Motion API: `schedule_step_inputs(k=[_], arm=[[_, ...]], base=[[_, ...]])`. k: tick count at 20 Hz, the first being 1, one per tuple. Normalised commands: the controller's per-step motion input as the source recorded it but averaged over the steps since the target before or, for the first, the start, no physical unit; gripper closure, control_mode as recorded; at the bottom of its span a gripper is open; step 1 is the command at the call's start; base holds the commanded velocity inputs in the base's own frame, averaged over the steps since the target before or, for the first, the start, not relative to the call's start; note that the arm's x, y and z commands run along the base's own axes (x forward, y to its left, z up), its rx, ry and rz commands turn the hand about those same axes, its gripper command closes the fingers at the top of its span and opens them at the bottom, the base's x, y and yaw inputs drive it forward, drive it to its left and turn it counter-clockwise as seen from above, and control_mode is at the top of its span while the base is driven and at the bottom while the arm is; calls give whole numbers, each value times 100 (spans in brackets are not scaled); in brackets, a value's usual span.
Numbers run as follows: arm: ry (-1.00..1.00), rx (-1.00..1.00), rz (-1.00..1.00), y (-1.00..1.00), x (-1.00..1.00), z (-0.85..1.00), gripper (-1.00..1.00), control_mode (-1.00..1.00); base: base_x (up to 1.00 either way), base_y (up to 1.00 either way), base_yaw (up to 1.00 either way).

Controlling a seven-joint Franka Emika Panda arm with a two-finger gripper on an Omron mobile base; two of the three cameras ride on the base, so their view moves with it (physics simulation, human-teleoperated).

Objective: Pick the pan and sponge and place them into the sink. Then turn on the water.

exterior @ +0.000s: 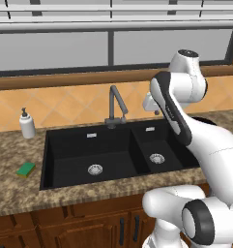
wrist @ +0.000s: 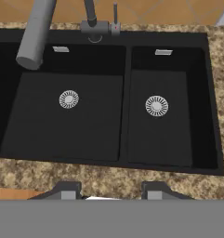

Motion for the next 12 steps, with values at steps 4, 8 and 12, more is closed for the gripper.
schedule_step_inputs(k=[4,8,12], arm=[[0,0,-7,-65,-10,-6,-100,-100],[8,3,-23,-100,-37,-24,-100,-100],[9,7,-23,-100,-47,-28,-100,-100]], base=[[0,0,0],[0,0,0],[0,0,0]])
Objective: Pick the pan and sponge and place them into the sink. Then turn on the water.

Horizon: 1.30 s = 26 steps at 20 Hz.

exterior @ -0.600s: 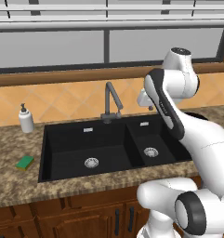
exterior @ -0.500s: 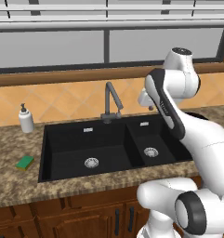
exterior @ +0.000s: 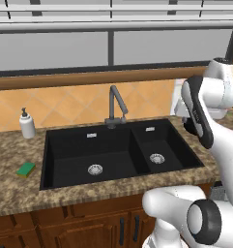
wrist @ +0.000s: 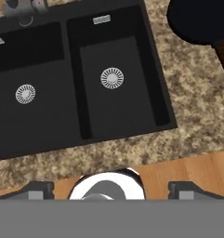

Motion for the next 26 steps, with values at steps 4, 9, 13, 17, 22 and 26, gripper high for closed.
schedule_step_inputs(k=[4,9,13,17,22,26], arm=[[2,0,-19,-100,1,-31,-100,-100],[0,-6,-18,-100,32,-30,-100,-100],[1,-2,-3,-66,26,-29,-100,-100],[4,1,0,-54,31,-39,-100,-100],[10,0,-1,-82,84,-65,-100,-100],[8,0,-1,-71,71,-56,-100,-100]], base=[[0,0,0],[0,0,0],[0,0,0],[0,0,0],[0,0,0],[0,0,0]])
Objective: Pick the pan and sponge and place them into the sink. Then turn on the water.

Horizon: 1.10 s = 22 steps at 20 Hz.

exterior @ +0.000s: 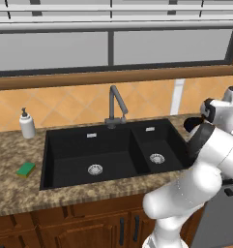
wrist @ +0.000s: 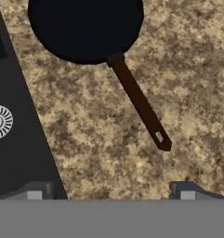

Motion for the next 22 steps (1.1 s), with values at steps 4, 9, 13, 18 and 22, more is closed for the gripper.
schedule_step_inputs(k=[4,9,13,18,22], arm=[[2,1,0,-39,18,-23,-100,-100],[4,3,0,-35,12,-25,-100,-100],[9,0,0,-9,21,-43,-100,-100],[9,0,0,-13,24,-37,-100,-100],[10,0,0,-13,23,-30,-100,-100]], base=[[0,0,0],[0,0,0],[0,0,0],[0,0,0],[0,0,0]])
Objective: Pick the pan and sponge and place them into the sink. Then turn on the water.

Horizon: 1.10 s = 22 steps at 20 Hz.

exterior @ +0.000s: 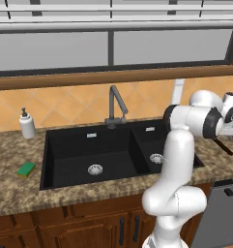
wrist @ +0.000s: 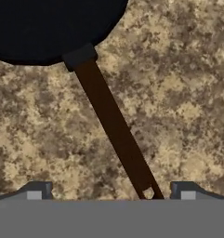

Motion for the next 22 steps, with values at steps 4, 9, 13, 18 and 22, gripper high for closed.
schedule_step_inputs(k=[4,9,13,18,22], arm=[[7,1,0,-9,22,-33,-100,-100],[2,5,3,0,25,-36,-100,-100],[0,8,3,-1,17,-33,-100,-100],[0,6,1,-9,21,-23,-100,-100],[0,3,0,-8,25,-25,-100,-100]], base=[[0,0,0],[0,0,0],[0,0,0],[0,0,0],[0,0,0]])
